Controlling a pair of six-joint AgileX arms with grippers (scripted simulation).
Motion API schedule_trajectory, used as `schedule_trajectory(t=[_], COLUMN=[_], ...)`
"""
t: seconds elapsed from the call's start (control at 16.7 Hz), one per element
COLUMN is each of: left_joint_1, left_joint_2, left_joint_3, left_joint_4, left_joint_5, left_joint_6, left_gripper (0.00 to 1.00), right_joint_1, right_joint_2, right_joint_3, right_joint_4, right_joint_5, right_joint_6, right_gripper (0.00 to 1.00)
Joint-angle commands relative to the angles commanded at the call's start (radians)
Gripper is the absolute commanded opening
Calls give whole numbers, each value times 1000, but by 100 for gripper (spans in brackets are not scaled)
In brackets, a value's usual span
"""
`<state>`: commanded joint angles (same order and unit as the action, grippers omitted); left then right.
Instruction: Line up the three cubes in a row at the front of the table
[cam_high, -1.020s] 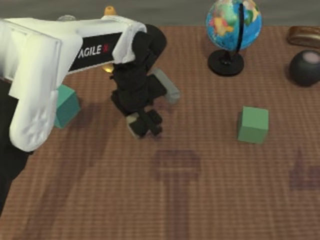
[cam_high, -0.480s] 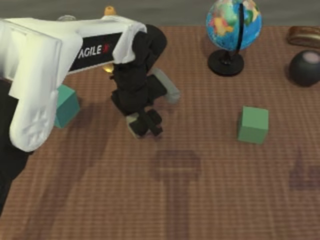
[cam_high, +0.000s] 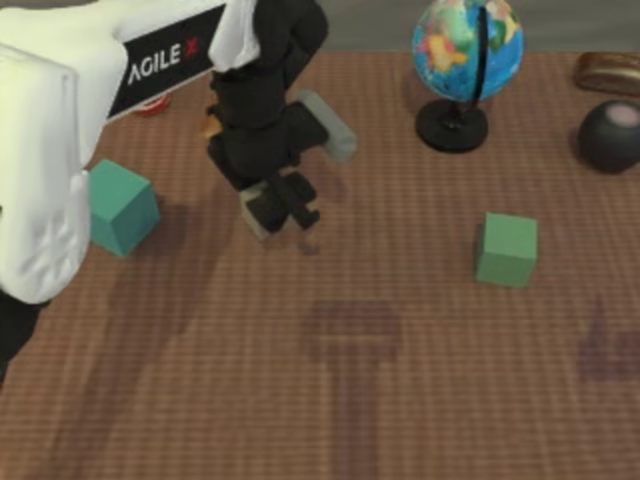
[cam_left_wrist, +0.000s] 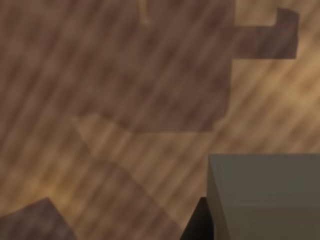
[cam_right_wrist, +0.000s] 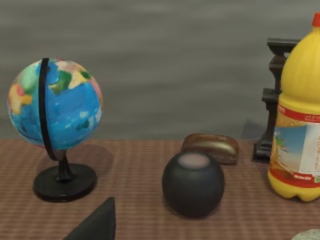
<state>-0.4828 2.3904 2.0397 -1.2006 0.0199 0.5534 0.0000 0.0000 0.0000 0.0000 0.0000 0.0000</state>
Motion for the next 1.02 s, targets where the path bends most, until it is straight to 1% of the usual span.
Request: schedule_trajectory(t=[0.36,0.48,0.66,1.02], left_joint_1=[-6,-42,-155,-451], left_joint_2=[-5,-16,-53,-146], left_joint_3=[8,-4,-49,-166], left_joint_4=[-10,-8,0,19], left_joint_5=[0,-1,-3,-5], left_joint_6=[2,4,5,9], left_gripper=[0,0,0,0], right_joint_1=[0,0,0,0], right_joint_2=[0,0,0,0], right_joint_3=[0,0,0,0], right_joint_4=[0,0,0,0], right_joint_5=[0,0,0,0], right_joint_6=[0,0,0,0], right_gripper=[100,100,100,100])
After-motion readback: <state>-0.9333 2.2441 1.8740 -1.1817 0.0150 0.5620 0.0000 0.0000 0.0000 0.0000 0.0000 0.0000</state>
